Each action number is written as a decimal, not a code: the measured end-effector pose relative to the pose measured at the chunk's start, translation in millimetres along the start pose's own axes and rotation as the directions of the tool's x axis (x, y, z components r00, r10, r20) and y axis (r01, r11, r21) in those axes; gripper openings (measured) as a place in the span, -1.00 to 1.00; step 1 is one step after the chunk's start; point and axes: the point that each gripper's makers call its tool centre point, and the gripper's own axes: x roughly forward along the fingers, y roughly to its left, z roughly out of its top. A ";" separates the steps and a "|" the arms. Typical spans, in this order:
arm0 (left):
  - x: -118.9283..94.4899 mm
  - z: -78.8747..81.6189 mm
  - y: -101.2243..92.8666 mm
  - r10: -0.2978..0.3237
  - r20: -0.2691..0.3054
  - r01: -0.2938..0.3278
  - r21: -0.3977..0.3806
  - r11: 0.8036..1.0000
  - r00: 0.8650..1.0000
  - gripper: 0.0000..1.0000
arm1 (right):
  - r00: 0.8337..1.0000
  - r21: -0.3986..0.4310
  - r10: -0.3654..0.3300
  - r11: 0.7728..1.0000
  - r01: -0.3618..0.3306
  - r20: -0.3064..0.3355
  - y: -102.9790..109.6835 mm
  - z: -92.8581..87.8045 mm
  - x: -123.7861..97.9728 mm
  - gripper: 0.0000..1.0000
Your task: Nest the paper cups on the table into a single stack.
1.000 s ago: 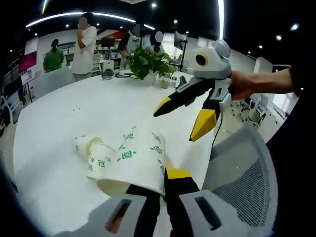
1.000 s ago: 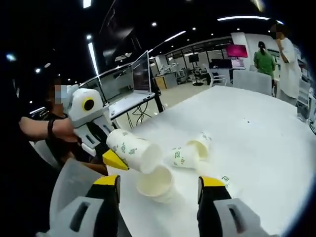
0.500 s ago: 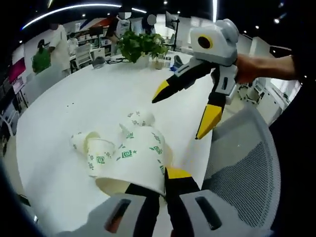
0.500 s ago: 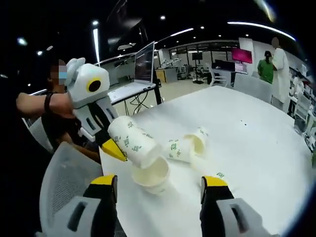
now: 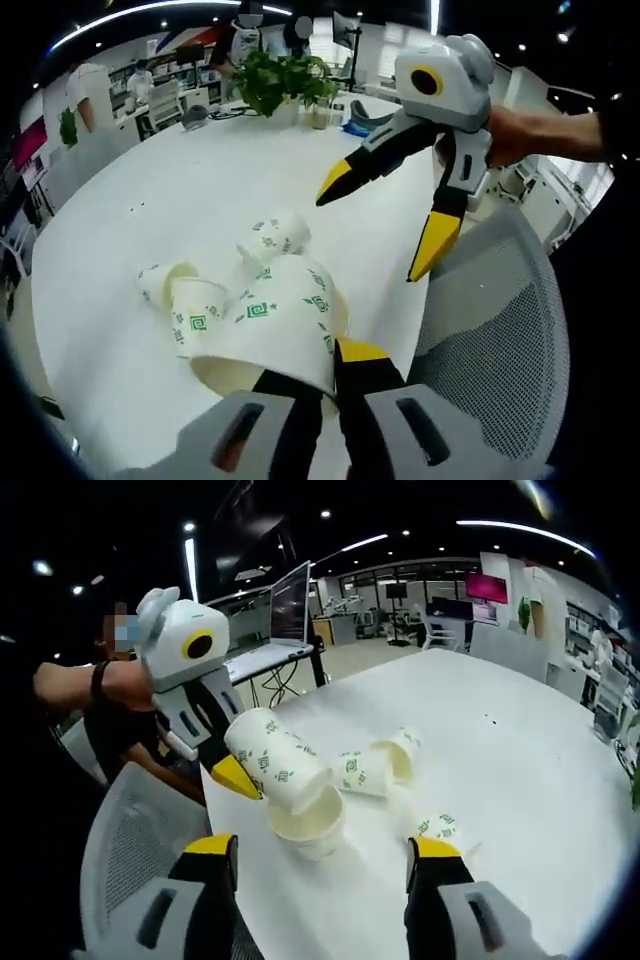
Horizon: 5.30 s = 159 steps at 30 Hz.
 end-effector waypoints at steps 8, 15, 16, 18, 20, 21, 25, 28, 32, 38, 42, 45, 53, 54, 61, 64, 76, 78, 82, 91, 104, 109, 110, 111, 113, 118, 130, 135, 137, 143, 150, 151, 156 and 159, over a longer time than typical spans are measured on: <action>-0.4 1.4 -0.8 0.004 0.003 -0.004 -0.006 1.000 1.000 -1.00 | 1.000 0.002 0.005 1.000 -0.005 0.000 0.5 -0.6 2.3 0.37; -0.3 2.6 -1.2 0.007 0.008 -0.007 -0.009 1.000 1.000 -1.00 | 1.000 0.003 0.009 1.000 -0.009 -0.004 2.0 -1.5 3.7 0.37; -0.3 2.8 -1.7 0.007 0.009 -0.006 -0.010 1.000 1.000 -0.99 | 1.000 0.002 0.008 1.000 -0.008 -0.004 1.4 -2.0 3.6 0.37; -0.3 4.2 -2.6 0.006 0.015 -0.006 -0.011 1.000 1.000 -0.99 | 1.000 0.002 0.008 1.000 -0.008 -0.005 3.2 -1.7 2.8 0.37; -0.4 5.5 -3.5 0.005 0.016 -0.005 -0.009 1.000 1.000 -0.98 | 1.000 0.003 0.007 1.000 -0.007 -0.007 3.4 -2.0 2.4 0.37; -0.6 6.2 -3.9 0.004 0.017 -0.004 -0.008 1.000 1.000 -0.98 | 1.000 0.003 0.006 1.000 -0.006 -0.008 3.5 -2.0 2.2 0.37; -0.1 6.8 -3.1 0.003 0.018 -0.003 -0.004 1.000 1.000 -0.98 | 1.000 0.002 0.007 1.000 -0.007 -0.007 4.1 -1.4 1.8 0.37; -0.7 9.7 -4.9 0.001 0.023 -0.001 -0.002 1.000 1.000 -0.98 | 1.000 0.000 0.007 1.000 -0.007 -0.007 4.0 -1.2 2.1 0.37; 0.4 10.8 -3.5 0.001 0.027 -0.001 0.000 1.000 1.000 -0.96 | 1.000 -0.002 0.009 1.000 -0.009 -0.006 5.8 -0.2 2.8 0.36; 1.8 12.1 -4.9 0.001 0.027 -0.002 0.005 1.000 1.000 -0.95 | 1.000 -0.003 0.011 1.000 -0.011 -0.007 6.8 -0.9 3.4 0.36; 5.0 11.9 -6.1 -0.004 0.024 0.004 0.000 1.000 1.000 -0.92 | 1.000 0.004 0.007 1.000 -0.007 -0.005 5.2 -2.6 2.9 0.36; 7.3 11.9 -5.8 -0.004 0.027 0.004 -0.007 1.000 1.000 -0.90 | 1.000 0.007 0.006 1.000 -0.006 -0.007 3.1 -5.0 2.6 0.36; 12.1 12.5 -11.7 -0.016 0.024 0.016 -0.006 1.000 1.000 -0.84 | 1.000 0.018 -0.002 1.000 0.003 -0.013 3.5 -8.2 -0.8 0.36; 12.2 12.6 -12.0 -0.016 0.024 0.016 -0.006 1.000 1.000 -0.84 | 1.000 0.018 -0.003 1.000 0.003 -0.013 3.6 -8.1 -1.0 0.36; 10.8 13.2 -10.9 -0.011 0.028 0.011 -0.006 1.000 1.000 -0.82 | 1.000 0.026 -0.017 1.000 0.017 -0.012 -0.1 -9.5 -2.4 0.35; 9.2 13.9 -9.1 -0.005 0.040 0.006 -0.013 1.000 0.999 -0.79 | 1.000 0.038 -0.026 0.999 0.026 -0.012 -1.9 -10.9 -2.5 0.35; -1.4 10.4 -0.6 0.028 0.104 -0.020 -0.074 0.997 0.994 -0.60 | 0.997 0.135 -0.076 0.988 0.072 0.020 -20.0 -14.7 -3.0 0.32; -3.3 9.0 0.7 0.033 0.113 -0.025 -0.075 0.997 0.993 -0.51 | 0.996 0.167 -0.084 0.983 0.077 0.033 -23.2 -15.0 -3.3 0.32; -7.7 9.1 1.5 0.044 0.146 -0.029 -0.101 0.994 0.988 -0.40 | 0.993 0.231 -0.107 0.969 0.090 0.060 -29.3 -16.3 -4.0 0.32; -16.4 7.0 8.5 0.086 0.221 -0.045 -0.185 0.982 0.971 -0.21 | 0.984 0.357 -0.160 0.926 0.122 0.078 -54.9 -23.0 0.9 0.32; -29.7 -5.8 15.8 0.140 0.267 -0.062 -0.281 0.958 0.954 -0.02 | 0.969 0.511 -0.222 0.848 0.138 0.106 -103.4 -31.6 12.4 0.33; -37.4 -13.7 23.1 0.155 0.271 -0.069 -0.302 0.951 0.950 -0.01 | 0.967 0.564 -0.221 0.818 0.113 0.127 -111.2 -29.0 20.2 0.33; -38.2 -14.5 24.4 0.156 0.271 -0.070 -0.303 0.950 0.950 -0.01 | 0.967 0.566 -0.219 0.817 0.111 0.128 -111.6 -29.1 21.1 0.33; -40.7 -17.3 27.8 0.159 0.271 -0.071 -0.310 0.948 0.949 -0.02 | 0.969 0.577 -0.214 0.810 0.103 0.127 -115.4 -30.5 26.2 0.33; -42.4 -20.1 30.6 0.165 0.270 -0.074 -0.316 0.946 0.949 -0.02 | 0.969 0.584 -0.211 0.805 0.099 0.127 -114.9 -26.9 27.4 0.33; -47.5 -25.1 33.4 0.179 0.265 -0.086 -0.328 0.941 0.948 -0.02 | 0.972 0.618 -0.196 0.783 0.073 0.133 -113.8 -22.4 37.9 0.33; -53.3 -34.2 32.1 0.185 0.255 -0.086 -0.356 0.931 0.949 -0.11 | 0.980 0.648 -0.137 0.762 0.010 0.145 -103.1 -23.6 70.4 0.14; -57.3 -37.2 31.2 0.193 0.250 -0.091 -0.368 0.925 0.949 -0.14 | 0.981 0.661 -0.119 0.750 -0.013 0.155 -103.8 -21.0 82.7 -0.03; -59.3 -36.9 30.5 0.197 0.251 -0.093 -0.373 0.923 0.948 -0.16 | 0.980 0.664 -0.108 0.747 -0.031 0.167 -101.4 -17.9 86.8 -0.19; -59.9 -39.4 32.4 0.201 0.251 -0.095 -0.378 0.921 0.947 -0.19 | 0.974 0.675 -0.092 0.734 -0.073 0.205 -104.1 -9.8 93.5 -1.00; -58.1 -40.9 33.9 0.197 0.254 -0.089 -0.384 0.919 0.947 -0.22 | 0.969 0.657 -0.105 0.751 -0.071 0.225 -103.0 0.7 81.2 -1.00; -57.8 -40.3 33.7 0.197 0.255 -0.088 -0.383 0.919 0.947 -0.21 | 0.969 0.655 -0.109 0.753 -0.065 0.222 -101.7 1.3 78.0 -1.00; -55.4 -34.7 32.0 0.192 0.264 -0.081 -0.379 0.922 0.945 -0.21 | 0.971 0.637 -0.114 0.769 -0.049 0.212 -97.1 0.5 63.8 -1.00; -55.1 -29.4 29.1 0.190 0.268 -0.078 -0.377 0.923 0.945 -0.18 | 0.971 0.637 -0.122 0.770 -0.036 0.203 -93.3 -1.5 56.1 -1.00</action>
